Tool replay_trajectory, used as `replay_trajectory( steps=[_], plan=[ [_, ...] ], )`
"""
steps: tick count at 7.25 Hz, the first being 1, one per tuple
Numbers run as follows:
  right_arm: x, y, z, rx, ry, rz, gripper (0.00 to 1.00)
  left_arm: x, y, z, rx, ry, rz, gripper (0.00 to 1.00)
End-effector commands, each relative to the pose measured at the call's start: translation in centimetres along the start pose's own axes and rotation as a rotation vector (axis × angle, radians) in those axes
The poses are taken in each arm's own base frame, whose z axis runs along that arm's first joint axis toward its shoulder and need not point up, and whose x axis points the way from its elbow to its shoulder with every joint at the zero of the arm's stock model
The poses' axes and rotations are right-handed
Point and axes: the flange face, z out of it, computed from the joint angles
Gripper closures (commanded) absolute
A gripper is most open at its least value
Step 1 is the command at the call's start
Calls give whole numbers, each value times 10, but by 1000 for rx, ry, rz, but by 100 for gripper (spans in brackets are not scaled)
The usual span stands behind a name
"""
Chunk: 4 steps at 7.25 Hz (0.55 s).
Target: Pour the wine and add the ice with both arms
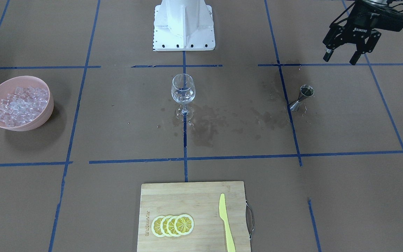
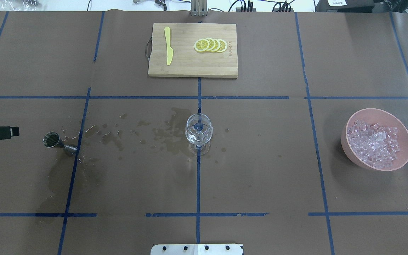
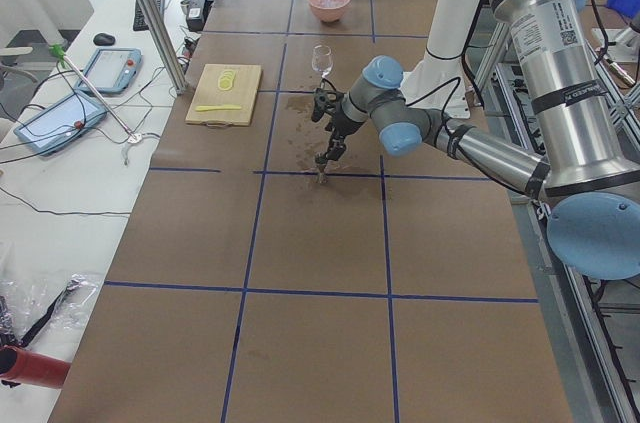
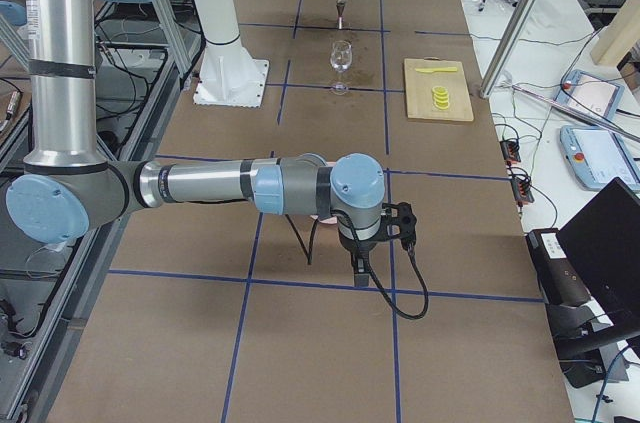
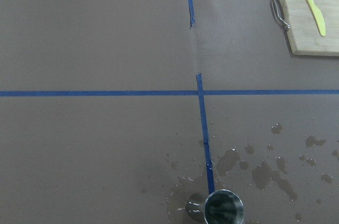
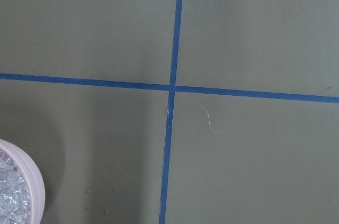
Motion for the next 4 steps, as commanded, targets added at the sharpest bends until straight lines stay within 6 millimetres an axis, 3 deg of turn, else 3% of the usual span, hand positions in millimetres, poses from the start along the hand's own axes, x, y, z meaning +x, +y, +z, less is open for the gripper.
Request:
replay_trajectory(
  steps=[1, 3, 4],
  plan=[
    [4, 5, 7, -14, -8, 23, 0, 33, 40, 20, 41, -17, -54, 0],
    [8, 9, 10, -21, -9, 32, 0, 56, 86, 39, 128, -40, -125, 0],
    [6, 8, 10, -19, -8, 26, 0, 55, 92, 41, 180, -55, -126, 0]
  ],
)
